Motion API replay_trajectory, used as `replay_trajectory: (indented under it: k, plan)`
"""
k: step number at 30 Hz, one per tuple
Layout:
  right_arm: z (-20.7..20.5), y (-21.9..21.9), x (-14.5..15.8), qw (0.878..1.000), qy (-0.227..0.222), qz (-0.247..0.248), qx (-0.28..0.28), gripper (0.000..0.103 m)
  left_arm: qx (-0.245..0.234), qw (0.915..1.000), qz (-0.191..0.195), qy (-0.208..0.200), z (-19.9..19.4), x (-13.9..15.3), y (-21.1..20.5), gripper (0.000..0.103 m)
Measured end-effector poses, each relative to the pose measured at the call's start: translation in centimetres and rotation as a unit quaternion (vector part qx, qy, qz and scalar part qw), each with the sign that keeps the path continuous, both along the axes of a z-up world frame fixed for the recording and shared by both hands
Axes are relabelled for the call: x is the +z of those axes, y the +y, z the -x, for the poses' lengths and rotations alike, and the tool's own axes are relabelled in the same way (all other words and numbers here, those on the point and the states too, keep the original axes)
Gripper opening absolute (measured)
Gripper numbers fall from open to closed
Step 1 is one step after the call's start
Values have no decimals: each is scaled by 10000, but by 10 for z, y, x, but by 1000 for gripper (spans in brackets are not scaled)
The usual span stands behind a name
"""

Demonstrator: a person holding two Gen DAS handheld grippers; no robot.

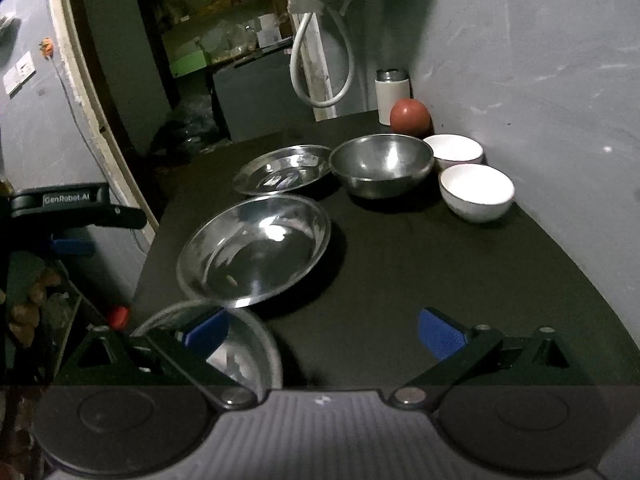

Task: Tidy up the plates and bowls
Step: 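Move the left gripper to the rim of the largest steel plate and grasp it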

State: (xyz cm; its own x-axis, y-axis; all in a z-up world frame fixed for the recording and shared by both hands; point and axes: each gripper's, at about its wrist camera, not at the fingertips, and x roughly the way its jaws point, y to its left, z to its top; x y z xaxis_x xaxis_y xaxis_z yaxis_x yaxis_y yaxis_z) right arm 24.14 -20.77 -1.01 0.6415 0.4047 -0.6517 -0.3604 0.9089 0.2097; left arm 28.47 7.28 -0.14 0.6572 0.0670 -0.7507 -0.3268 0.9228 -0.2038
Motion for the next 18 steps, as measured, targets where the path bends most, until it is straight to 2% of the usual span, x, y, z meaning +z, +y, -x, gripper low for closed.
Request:
replay_trajectory:
  k: [5, 9, 14, 18]
  plan:
    - [-51, 7, -8, 9997, 173, -76, 138, 103, 44, 9989, 56, 453, -28, -17, -4, 93]
    - [-76, 12, -17, 9991, 291, -168, 242, 103, 78, 9980, 77, 622, -37, -26, -8, 89]
    - [-95, 19, -29, 9978, 483, -270, 367, 97, 91, 9964, 265, 806, -46, -35, -8, 69]
    - [-105, 25, -35, 9963, 634, -336, 479, 88, 110, 9955, 320, 885, -49, -38, -9, 58]
